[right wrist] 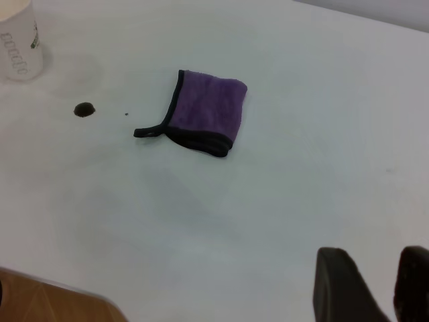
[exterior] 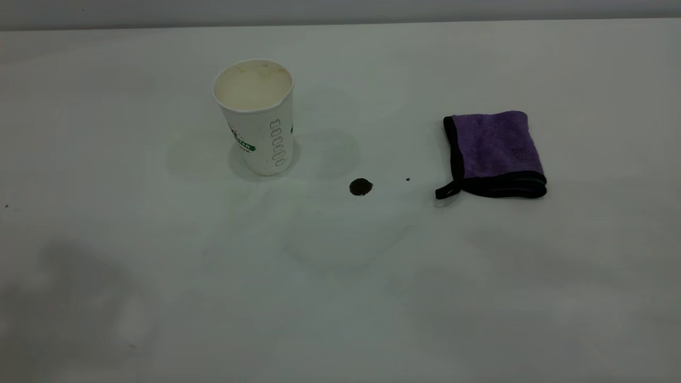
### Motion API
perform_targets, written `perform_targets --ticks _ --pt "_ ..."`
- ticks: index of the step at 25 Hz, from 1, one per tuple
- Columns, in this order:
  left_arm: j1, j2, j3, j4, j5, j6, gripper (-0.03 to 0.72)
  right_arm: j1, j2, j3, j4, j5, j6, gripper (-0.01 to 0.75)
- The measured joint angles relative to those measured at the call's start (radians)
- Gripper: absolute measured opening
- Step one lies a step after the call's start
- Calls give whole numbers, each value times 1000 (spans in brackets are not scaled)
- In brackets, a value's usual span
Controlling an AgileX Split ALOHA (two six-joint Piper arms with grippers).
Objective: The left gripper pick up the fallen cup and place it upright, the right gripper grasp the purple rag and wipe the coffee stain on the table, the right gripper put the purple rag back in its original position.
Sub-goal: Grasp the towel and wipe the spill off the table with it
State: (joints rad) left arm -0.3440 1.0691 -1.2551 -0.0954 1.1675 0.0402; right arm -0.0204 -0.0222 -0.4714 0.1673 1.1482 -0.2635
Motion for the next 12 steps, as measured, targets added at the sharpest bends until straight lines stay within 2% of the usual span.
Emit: perform_targets --ticks 3,7,12 --pt "0 -127 197 0 0 -20 407 0 0 0 0 0 0 238" --pt "0 -281 427 5 0 -33 473 0 0 0 0 0 0 238" --pt "0 -430 639 66 -3 -34 510 0 0 0 0 0 0 238"
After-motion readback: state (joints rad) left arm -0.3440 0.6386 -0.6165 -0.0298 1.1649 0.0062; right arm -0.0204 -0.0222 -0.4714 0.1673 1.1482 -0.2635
